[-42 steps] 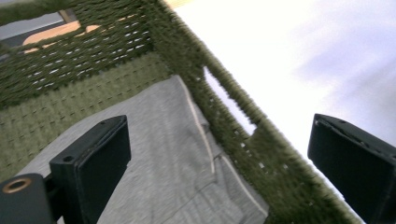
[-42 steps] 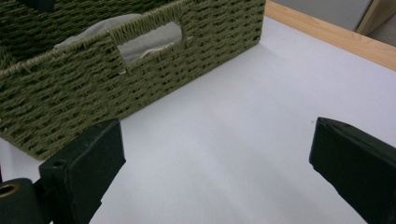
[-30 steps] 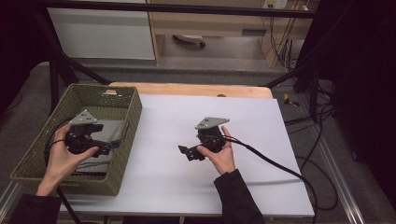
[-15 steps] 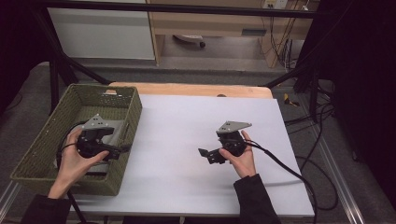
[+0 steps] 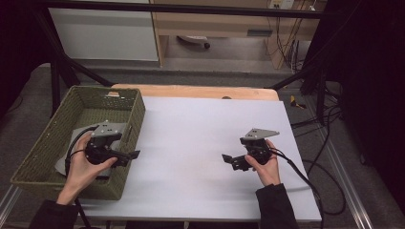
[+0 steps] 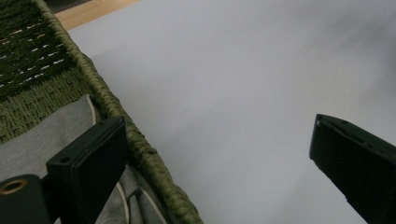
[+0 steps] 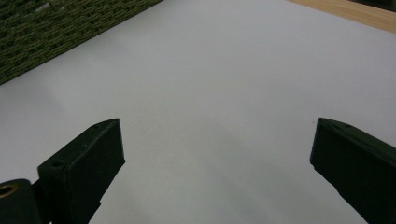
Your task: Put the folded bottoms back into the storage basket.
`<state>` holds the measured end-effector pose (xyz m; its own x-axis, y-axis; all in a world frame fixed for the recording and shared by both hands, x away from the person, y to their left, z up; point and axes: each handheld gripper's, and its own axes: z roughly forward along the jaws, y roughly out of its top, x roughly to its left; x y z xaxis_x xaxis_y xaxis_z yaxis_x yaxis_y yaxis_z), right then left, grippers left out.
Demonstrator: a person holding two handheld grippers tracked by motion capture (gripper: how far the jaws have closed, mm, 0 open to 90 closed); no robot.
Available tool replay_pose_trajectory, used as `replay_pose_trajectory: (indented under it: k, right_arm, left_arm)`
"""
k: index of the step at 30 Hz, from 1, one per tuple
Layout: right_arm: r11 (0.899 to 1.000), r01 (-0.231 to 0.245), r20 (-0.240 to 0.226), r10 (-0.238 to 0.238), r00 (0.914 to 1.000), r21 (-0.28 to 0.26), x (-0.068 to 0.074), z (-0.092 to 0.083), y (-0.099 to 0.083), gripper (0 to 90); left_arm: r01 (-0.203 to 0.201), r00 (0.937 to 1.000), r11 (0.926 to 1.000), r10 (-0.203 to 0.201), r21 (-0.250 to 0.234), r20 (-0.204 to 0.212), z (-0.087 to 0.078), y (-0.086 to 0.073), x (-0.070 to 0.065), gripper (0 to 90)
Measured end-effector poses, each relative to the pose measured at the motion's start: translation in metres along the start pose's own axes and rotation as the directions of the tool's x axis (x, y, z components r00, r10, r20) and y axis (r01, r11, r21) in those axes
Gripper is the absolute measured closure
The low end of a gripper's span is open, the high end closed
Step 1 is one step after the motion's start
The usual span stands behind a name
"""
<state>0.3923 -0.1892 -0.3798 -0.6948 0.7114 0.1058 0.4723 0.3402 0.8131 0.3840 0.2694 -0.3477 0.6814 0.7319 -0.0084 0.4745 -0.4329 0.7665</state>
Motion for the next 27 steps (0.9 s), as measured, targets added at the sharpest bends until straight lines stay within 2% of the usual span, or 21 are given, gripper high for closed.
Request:
replay_pose_trajectory:
  k: [16, 27]
  right_arm:
    - [0.999, -0.038, 0.056, 0.038, 0.9977, 0.003, -0.025, -0.019, -0.032, 1.1]
    - [0.999, -0.051, 0.050, 0.052, 0.9974, -0.010, -0.031, -0.023, -0.042, 0.7]
  left_arm:
    - [-0.002, 1.0000, 1.0000, 0.002, 0.008, 0.001, 0.003, -0.006, -0.001, 3.7]
    - [-0.010, 1.0000, 0.9998, 0.010, 0.015, 0.000, 0.003, -0.008, -0.001, 3.1]
